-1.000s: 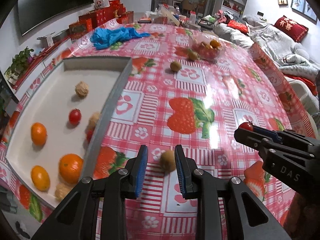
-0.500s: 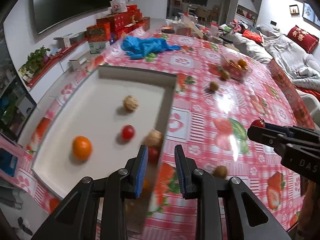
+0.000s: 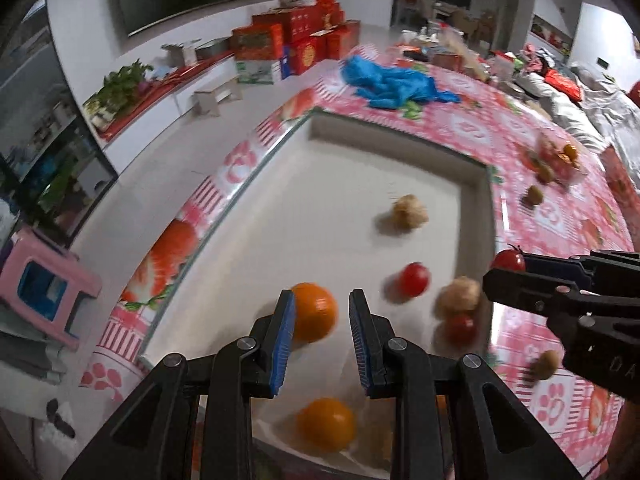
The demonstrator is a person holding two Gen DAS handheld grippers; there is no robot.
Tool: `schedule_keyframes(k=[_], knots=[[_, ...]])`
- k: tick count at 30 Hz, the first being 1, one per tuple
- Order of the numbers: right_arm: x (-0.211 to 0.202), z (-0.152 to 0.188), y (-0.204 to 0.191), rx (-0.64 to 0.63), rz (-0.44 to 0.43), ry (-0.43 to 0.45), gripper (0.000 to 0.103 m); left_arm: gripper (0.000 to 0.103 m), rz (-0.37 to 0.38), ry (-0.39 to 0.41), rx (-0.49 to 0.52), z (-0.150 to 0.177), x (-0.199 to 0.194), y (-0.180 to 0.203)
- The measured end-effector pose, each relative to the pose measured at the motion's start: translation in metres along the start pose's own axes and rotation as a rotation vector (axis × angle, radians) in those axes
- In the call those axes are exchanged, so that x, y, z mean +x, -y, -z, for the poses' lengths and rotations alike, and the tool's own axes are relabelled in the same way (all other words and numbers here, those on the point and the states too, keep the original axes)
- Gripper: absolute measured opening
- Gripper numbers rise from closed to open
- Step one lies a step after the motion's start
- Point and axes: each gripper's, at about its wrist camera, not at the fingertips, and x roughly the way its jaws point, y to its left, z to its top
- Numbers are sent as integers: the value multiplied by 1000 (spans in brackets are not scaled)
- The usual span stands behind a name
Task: Organize fruits
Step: 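Carry the kiwi over the tray with the left gripper while the right carries the tomato, then open both grippers to drop the kiwi and tomato in the tray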
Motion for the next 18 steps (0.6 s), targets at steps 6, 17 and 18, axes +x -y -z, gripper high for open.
schedule_keyframes(k=[6,17,18], knots=[[15,-5,-8,-20,-1,-44,37,50,10,-33,-27,3,11,-9],[0,-13,-7,-18,28,-6,79,76,12,-1,-52,2,4,-17],[-1,-14,-6,-17,27,-7,79,80,14,-2,-52,1,4,-17]])
